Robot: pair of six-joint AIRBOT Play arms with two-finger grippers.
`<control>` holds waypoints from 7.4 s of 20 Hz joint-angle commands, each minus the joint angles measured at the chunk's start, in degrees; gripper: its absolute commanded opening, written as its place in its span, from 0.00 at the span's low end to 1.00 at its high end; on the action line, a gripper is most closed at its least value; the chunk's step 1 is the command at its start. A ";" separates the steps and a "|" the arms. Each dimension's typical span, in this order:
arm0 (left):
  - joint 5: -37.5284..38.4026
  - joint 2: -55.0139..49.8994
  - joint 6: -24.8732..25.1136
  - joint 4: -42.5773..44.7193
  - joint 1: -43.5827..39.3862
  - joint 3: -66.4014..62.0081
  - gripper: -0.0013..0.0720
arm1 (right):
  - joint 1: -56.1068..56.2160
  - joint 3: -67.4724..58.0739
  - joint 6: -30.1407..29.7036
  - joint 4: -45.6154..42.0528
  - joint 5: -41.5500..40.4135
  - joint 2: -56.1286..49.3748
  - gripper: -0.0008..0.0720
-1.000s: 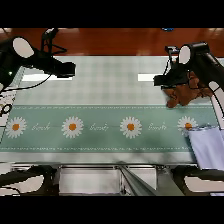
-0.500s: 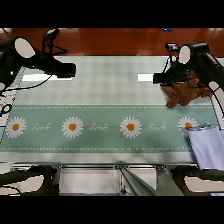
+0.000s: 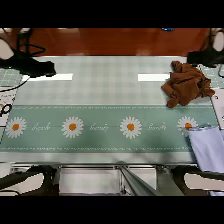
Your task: Fold the shirts.
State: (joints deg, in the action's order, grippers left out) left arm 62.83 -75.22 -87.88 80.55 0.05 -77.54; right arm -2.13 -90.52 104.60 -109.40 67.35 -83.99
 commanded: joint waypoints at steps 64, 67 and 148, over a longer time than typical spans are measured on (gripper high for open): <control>3.08 30.82 8.20 -16.26 9.42 43.45 0.71 | 12.70 18.53 6.23 12.48 4.72 24.28 0.57; 0.74 26.62 8.57 -23.50 15.19 44.44 0.71 | 2.89 47.30 4.09 26.97 -6.40 41.29 0.57; -2.27 44.33 7.69 -23.06 8.61 45.33 0.04 | 7.06 11.87 -10.45 16.68 4.66 33.68 0.05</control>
State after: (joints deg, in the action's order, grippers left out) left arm 69.87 -26.00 -80.38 59.79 9.08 -43.83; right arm 4.97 -86.80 93.08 -92.71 79.31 -43.48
